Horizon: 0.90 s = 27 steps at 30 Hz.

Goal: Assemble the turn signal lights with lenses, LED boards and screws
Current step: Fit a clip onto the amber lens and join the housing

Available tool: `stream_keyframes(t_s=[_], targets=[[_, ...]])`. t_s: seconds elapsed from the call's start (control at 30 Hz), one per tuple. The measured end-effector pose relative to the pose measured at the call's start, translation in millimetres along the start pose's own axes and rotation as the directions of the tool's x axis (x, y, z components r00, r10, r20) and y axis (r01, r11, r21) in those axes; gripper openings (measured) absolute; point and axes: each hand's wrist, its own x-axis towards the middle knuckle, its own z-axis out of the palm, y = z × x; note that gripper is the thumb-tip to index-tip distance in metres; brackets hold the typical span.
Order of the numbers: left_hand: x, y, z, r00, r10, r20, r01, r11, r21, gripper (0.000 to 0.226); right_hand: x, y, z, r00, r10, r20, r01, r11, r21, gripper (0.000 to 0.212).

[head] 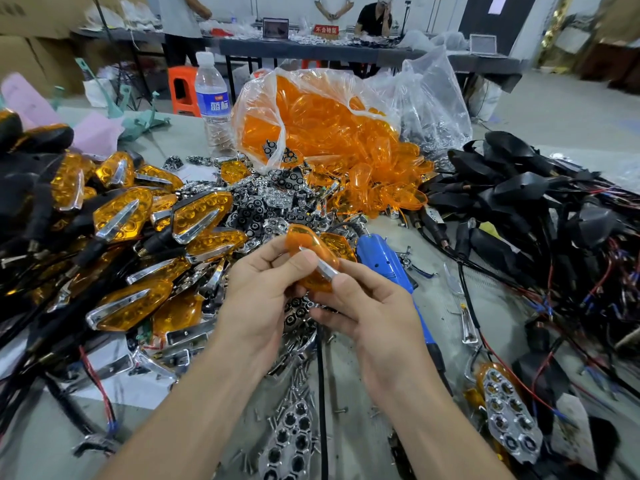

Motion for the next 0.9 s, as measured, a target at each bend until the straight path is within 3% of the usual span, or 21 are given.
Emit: stream_keyframes(t_s=[0.07,0.2,0.3,0.4,0.57,0.77,0.9], targets=[[-0.9,-2.0,2.1,0.999,0.009,-0.044,-0.008,1.000,0.015,0.009,0.2,0.2,-2.6,0.996,-0.073,-0.050,0.067,0.991,-0.114,0.017],[-1.5,-3.1,4.7,0.994,0.062,-0.092,-0.055,0.996,0.076,0.024,-1.9,2.8,-7.2,0.960,-0.275,-0.053,0.227,0.875,-0.428,0.017],[-2.4,-2.2,6.8,0.992,0.079,-0.100,-0.073,0.995,0.070,0.029,-4.0,5.2,-6.0,0.962,-0.275,0.000,0.235,0.824,-0.516,0.024],[-2.0,-3.2,7.2,0.994,0.071,-0.088,-0.066,0.996,0.063,0.028,-3.7,7.7,-4.8,0.975,-0.222,-0.021,0.185,0.855,-0.484,0.008],[-2.9,-1.3,4.2,0.999,0.030,-0.045,-0.030,0.999,0.018,0.008,-0.1,5.7,-7.3,0.990,-0.123,-0.075,0.088,0.928,-0.363,0.006],[0.5,0.2,0.7,0.998,-0.067,0.005,0.068,0.994,-0.091,0.029,-3.8,1.4,-0.6,0.983,-0.100,0.154,0.124,0.980,-0.153,0.016],[1.4,-0.2,-2.6,0.996,-0.089,0.012,0.090,0.995,-0.039,0.031,-5.1,1.8,-2.6,0.983,-0.116,0.143,0.139,0.977,-0.164,0.023]])
